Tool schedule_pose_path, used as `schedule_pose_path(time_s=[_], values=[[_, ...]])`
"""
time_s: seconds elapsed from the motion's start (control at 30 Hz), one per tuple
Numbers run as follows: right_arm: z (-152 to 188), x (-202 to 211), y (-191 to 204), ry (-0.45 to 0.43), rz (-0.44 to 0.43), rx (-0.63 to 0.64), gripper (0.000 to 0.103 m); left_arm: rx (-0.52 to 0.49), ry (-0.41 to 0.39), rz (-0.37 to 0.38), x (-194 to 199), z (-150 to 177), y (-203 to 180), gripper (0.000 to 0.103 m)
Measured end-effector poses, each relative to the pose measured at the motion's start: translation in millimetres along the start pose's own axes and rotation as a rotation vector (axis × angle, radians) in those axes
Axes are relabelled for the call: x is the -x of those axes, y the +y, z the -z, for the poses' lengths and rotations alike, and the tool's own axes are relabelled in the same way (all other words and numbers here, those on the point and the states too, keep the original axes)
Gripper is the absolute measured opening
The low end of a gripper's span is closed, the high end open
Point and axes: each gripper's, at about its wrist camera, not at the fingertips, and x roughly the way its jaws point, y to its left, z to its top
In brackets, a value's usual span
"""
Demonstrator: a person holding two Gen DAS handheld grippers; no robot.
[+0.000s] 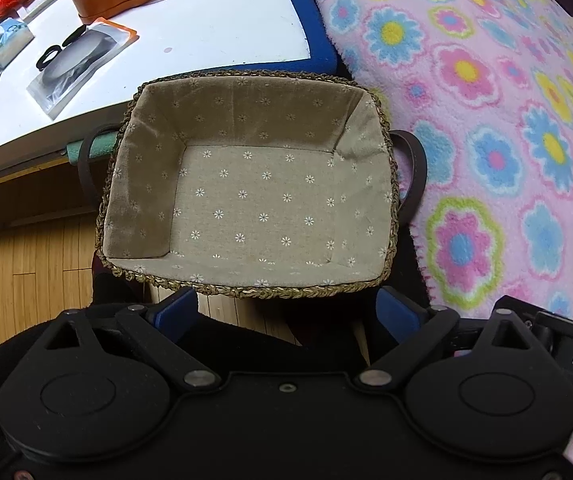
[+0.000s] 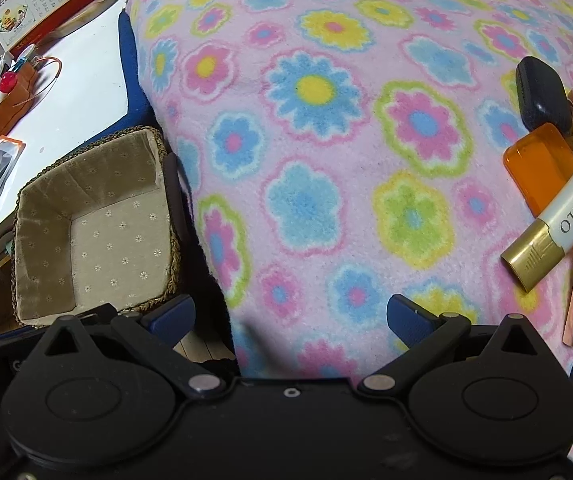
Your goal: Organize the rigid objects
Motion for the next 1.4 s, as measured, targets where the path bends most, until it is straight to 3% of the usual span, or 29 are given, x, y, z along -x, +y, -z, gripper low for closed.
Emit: schedule_pose_path(time_s=[1.4], values=[[3.5,-2.1,-3.7,-0.001,0.013,-0.018,0.103,-0.047,0.025,-0.023,-3.2,2.0,-9.1,0.096]])
